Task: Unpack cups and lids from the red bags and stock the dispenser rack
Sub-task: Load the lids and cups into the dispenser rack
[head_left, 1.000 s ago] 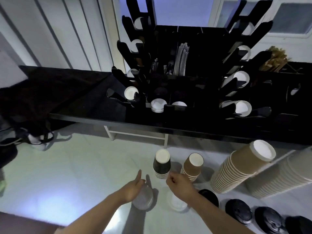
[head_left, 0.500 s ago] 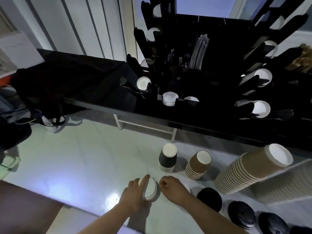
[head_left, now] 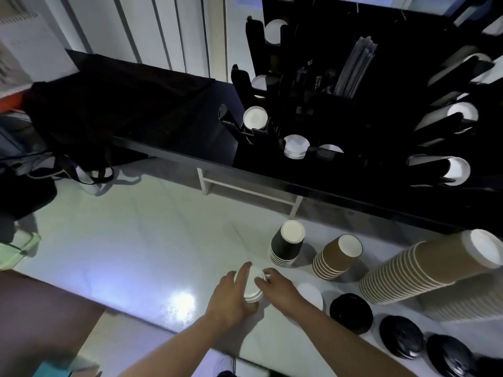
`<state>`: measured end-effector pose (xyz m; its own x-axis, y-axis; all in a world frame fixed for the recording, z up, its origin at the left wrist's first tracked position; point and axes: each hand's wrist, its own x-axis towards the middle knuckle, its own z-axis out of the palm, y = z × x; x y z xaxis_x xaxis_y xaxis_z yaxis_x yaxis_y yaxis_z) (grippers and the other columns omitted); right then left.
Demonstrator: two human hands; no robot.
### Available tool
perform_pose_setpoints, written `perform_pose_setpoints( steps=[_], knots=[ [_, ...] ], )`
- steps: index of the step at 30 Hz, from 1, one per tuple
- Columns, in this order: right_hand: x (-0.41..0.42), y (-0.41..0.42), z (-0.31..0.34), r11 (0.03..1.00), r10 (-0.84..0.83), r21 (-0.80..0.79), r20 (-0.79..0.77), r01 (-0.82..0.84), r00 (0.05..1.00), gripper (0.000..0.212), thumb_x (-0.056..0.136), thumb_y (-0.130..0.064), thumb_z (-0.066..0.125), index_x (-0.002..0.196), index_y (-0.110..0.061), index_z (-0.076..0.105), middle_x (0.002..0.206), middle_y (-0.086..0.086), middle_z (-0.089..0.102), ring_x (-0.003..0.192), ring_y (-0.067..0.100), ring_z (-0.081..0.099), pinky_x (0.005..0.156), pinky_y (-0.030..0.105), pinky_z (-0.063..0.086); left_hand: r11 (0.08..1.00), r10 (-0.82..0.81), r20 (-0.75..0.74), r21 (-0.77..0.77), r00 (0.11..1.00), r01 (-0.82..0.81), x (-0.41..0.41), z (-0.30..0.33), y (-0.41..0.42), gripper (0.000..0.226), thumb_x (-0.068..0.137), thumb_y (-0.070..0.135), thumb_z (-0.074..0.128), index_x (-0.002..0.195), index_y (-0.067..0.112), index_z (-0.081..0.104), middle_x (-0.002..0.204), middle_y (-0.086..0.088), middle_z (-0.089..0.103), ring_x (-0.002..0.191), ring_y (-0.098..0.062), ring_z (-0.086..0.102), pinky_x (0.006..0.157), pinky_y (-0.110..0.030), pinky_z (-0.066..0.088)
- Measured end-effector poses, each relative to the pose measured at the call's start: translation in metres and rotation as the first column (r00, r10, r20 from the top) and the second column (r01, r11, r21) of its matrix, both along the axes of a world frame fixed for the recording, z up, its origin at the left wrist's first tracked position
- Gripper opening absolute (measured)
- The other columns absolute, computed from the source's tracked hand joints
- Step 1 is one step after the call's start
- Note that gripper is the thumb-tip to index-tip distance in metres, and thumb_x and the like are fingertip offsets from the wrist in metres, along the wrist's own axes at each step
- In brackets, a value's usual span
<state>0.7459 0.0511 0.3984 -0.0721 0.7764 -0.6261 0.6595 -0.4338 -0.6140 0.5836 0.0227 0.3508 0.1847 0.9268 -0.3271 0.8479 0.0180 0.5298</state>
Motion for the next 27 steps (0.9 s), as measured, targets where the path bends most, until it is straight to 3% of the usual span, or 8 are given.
perform_pose_setpoints(
  steps=[5,8,12,15,18,20,24,27],
  knots=[
    [-0.002,0.004,0.015,0.970,-0.232,0.004,-0.268,0.242,0.935,0.036,0.091,-0.037,0.069,0.124,-0.024,0.058,0.104,0.002,0.075,0.085,0.018,0.070,0.069,0.026,0.055,0.996,0.033,0.148,0.078,0.988,-0.045,-0.007,0.029,0.011,0.102,0.068,0.056,0.065,0.154,0.041,0.012,0.130,-0.001,0.050,0.118,-0.024,0.050,0.095,-0.032,0.048],
    [0.000,0.014,0.035,0.953,-0.259,0.052,-0.374,0.298,0.891,0.039,0.089,-0.032,0.073,0.124,-0.021,0.059,0.104,0.004,0.073,0.090,0.021,0.072,0.076,0.036,0.060,0.984,-0.001,0.186,0.177,0.982,-0.033,-0.013,0.055,0.024,0.102,0.072,0.054,0.069,0.157,0.033,0.017,0.137,-0.003,0.049,0.122,-0.022,0.047,0.099,-0.030,0.046],
    [0.003,0.031,0.069,0.915,-0.310,0.075,-0.501,0.397,0.808,0.035,0.091,-0.028,0.072,0.122,-0.018,0.060,0.103,0.005,0.073,0.085,0.018,0.071,0.072,0.034,0.060,0.927,-0.092,0.243,0.374,0.966,-0.005,-0.019,0.090,0.041,0.098,0.078,0.048,0.077,0.157,0.022,0.026,0.147,-0.002,0.045,0.127,-0.007,0.038,0.103,-0.005,0.024],
    [0.010,0.040,0.094,0.889,-0.316,0.113,-0.553,0.445,0.771,0.023,0.090,-0.033,0.073,0.110,-0.026,0.065,0.090,0.004,0.076,0.072,0.022,0.073,0.075,0.039,0.063,0.872,-0.135,0.270,0.490,0.953,-0.015,-0.016,0.112,0.053,0.095,0.078,0.048,0.080,0.155,0.026,0.027,0.153,0.003,0.039,0.134,-0.011,0.037,0.112,-0.016,0.029],
    [0.020,0.051,0.119,0.875,-0.308,0.098,-0.643,0.475,0.701,0.022,0.093,-0.031,0.071,0.113,-0.026,0.064,0.107,0.005,0.073,0.091,0.028,0.075,0.083,0.048,0.062,0.826,-0.163,0.277,0.564,0.947,-0.022,-0.006,0.132,0.068,0.092,0.079,0.054,0.077,0.152,0.033,0.025,0.153,0.004,0.038,0.136,-0.012,0.039,0.112,-0.023,0.036],
    [0.027,0.058,0.137,0.868,-0.272,0.157,-0.645,0.472,0.714,0.025,0.095,-0.030,0.069,0.118,-0.029,0.058,0.117,0.000,0.067,0.099,0.029,0.072,0.080,0.046,0.063,0.826,-0.154,0.269,0.564,0.951,-0.026,0.004,0.146,0.079,0.092,0.079,0.053,0.079,0.150,0.039,0.023,0.151,0.004,0.041,0.134,-0.013,0.041,0.110,-0.029,0.041],
    [0.050,0.070,0.172,0.829,-0.064,0.440,-0.536,0.344,0.841,0.026,0.096,-0.038,0.065,0.119,-0.045,0.053,0.122,-0.006,0.060,0.099,0.019,0.068,0.073,0.039,0.064,0.847,-0.126,0.281,0.529,0.951,-0.044,0.026,0.176,0.103,0.093,0.074,0.067,0.075,0.148,0.048,0.022,0.150,0.008,0.043,0.134,-0.011,0.042,0.108,-0.031,0.043],
    [0.073,0.081,0.190,0.756,0.129,0.648,-0.293,0.097,0.948,0.051,0.092,-0.044,0.068,0.139,-0.043,0.047,0.136,-0.012,0.052,0.118,0.008,0.059,0.094,0.032,0.056,0.866,-0.133,0.291,0.500,0.947,-0.032,0.042,0.198,0.121,0.094,0.072,0.063,0.077,0.148,0.047,0.024,0.143,0.008,0.049,0.127,-0.011,0.048,0.103,-0.034,0.048]
  ],
)
